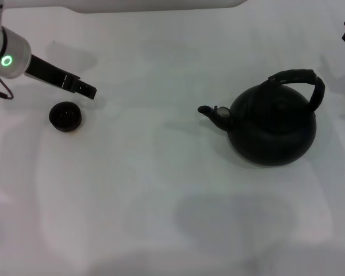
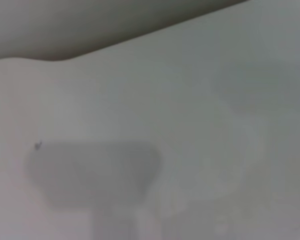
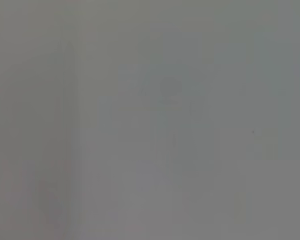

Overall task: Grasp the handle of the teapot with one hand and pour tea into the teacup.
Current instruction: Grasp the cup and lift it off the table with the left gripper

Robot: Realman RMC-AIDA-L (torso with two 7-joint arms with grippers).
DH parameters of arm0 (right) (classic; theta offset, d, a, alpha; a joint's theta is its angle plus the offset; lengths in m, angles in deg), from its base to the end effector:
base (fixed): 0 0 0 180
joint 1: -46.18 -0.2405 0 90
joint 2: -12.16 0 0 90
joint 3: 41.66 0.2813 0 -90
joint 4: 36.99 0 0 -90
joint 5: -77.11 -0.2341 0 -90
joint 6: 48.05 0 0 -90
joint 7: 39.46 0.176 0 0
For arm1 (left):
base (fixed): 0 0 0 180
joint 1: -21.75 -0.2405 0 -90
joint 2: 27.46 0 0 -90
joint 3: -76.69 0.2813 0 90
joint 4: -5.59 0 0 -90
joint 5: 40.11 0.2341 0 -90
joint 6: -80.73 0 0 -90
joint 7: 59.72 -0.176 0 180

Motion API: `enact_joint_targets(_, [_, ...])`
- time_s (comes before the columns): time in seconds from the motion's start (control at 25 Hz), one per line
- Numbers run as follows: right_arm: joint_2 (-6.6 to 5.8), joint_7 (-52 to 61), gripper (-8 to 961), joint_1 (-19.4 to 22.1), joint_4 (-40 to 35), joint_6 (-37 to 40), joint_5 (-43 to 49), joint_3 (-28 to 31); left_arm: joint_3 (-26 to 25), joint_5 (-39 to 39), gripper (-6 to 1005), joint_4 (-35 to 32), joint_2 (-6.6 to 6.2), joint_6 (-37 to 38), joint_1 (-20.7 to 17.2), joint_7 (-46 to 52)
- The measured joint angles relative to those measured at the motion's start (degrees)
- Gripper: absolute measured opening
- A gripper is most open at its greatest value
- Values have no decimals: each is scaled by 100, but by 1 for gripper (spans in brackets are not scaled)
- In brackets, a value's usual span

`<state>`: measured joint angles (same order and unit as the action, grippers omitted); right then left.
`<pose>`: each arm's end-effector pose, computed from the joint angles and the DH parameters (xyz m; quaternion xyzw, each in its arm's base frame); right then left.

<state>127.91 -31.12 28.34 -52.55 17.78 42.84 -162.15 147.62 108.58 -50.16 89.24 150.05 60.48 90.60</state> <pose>0.3822 0.3613 -0.0202 -0.6960 0.2215 0.2891 0.6189 -0.2684 0.4519 -0.0369 -0.8507 -0.4446 0.1080 0.2587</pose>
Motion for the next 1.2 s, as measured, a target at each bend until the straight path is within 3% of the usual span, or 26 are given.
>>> enact_joint_targets(0.48, [0, 2, 867, 0, 1, 0, 0, 0, 3, 312, 862, 40, 83, 256, 71, 85])
enact_joint_targets(1.2, [0, 6, 866, -18, -5, 4, 0, 0, -18, 382, 852, -2, 62, 695, 46, 208])
